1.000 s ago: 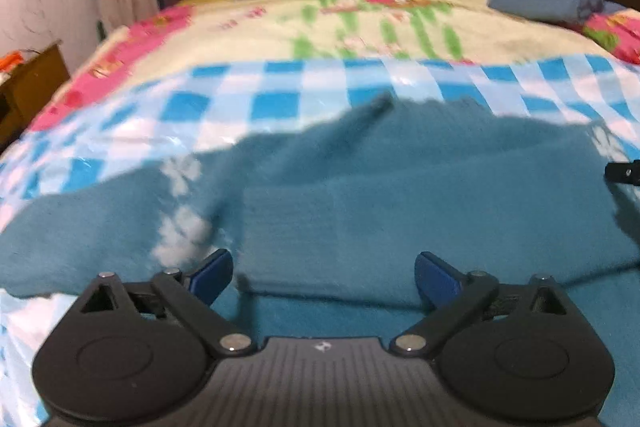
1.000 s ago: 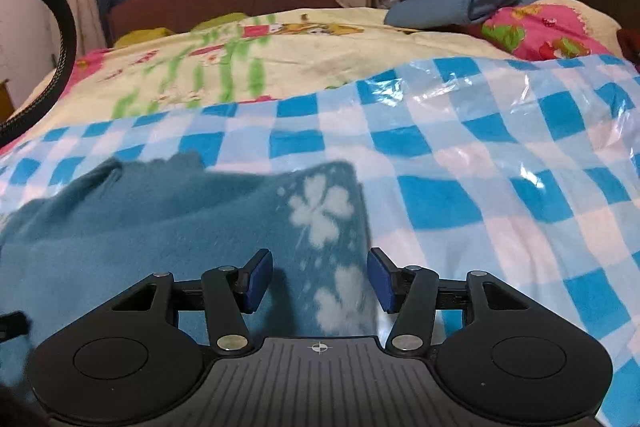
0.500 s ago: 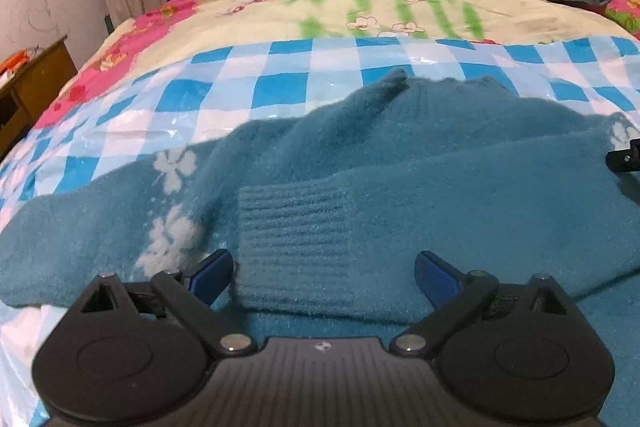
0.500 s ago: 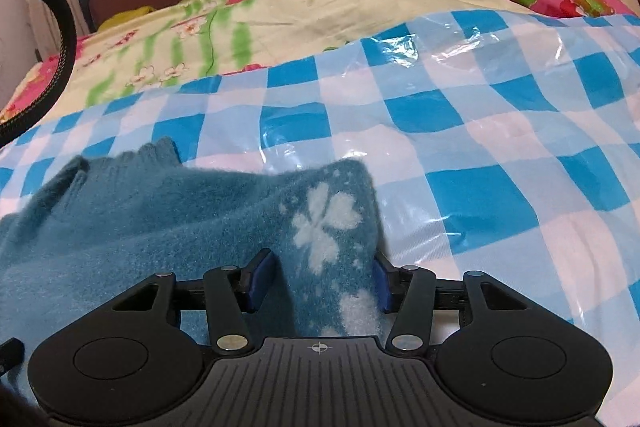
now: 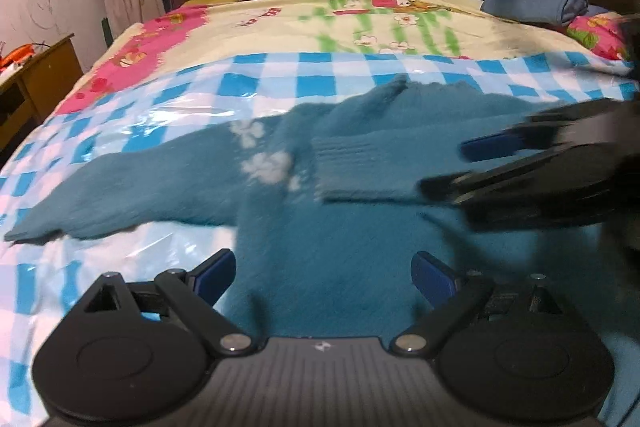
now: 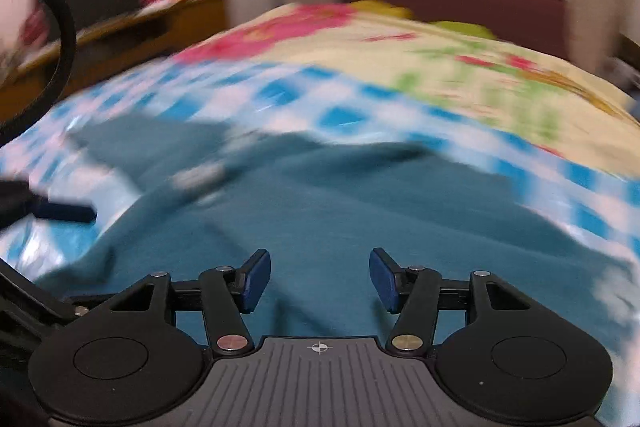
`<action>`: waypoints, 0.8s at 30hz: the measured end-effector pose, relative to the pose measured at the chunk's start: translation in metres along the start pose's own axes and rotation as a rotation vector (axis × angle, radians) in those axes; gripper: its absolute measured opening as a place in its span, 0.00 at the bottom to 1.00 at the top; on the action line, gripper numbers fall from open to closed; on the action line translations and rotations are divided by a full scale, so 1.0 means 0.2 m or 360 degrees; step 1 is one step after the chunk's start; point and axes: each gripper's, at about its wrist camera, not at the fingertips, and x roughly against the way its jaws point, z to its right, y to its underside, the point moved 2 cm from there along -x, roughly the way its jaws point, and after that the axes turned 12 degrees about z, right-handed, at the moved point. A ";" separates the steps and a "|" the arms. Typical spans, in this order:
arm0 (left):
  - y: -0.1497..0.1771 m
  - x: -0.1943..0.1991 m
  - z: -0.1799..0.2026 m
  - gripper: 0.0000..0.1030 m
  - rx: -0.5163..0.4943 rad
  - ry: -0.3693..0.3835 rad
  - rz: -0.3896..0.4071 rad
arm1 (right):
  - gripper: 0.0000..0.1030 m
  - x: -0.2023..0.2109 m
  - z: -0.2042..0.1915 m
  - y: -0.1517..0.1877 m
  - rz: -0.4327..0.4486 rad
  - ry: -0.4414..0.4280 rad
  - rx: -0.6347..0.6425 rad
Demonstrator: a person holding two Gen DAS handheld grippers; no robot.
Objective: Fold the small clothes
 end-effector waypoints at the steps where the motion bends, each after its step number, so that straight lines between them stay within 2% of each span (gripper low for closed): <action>1: 0.01 0.01 -0.01 0.97 -0.0007 -0.0005 -0.0001 | 0.54 -0.05 -0.03 0.00 -0.0025 -0.0014 0.0027; 3: 0.04 0.01 -0.03 0.97 0.0002 -0.0004 -0.0015 | 0.55 -0.17 -0.07 0.02 -0.0081 0.0005 0.0079; 5: 0.06 0.01 -0.05 0.97 0.0032 0.0015 -0.0028 | 0.56 -0.22 -0.06 0.02 -0.0066 0.0041 0.0050; 6: 0.06 0.00 -0.06 0.97 0.0048 0.0022 -0.0030 | 0.49 -0.24 -0.05 0.01 -0.0061 0.0070 0.0013; 7: 0.07 0.00 -0.07 0.97 0.0061 0.0028 -0.0033 | 0.29 -0.25 -0.04 -0.01 -0.0065 0.0100 -0.0037; 8: 0.07 -0.01 -0.07 0.97 0.0074 0.0035 -0.0036 | 0.15 -0.26 -0.03 -0.03 -0.0068 0.0112 -0.0079; 9: 0.07 0.00 -0.08 0.97 0.0086 0.0042 -0.0036 | 0.09 -0.26 -0.02 -0.05 -0.0073 0.0101 -0.0146; 13: 0.08 0.00 -0.09 0.97 0.0120 0.0062 -0.0029 | 0.09 -0.23 -0.02 -0.13 -0.0005 0.0157 -0.0216; 15: 0.08 0.00 -0.09 0.97 0.0133 0.0070 -0.0026 | 0.10 -0.23 -0.05 -0.14 0.0026 0.0158 -0.0186; 20: 0.09 0.00 -0.08 0.97 0.0141 0.0080 -0.0035 | 0.10 -0.24 -0.14 -0.15 0.0088 0.0096 -0.0178; 24: 0.09 0.01 -0.07 0.97 0.0137 0.0090 -0.0036 | 0.10 -0.26 -0.21 -0.11 0.0076 0.0057 -0.0122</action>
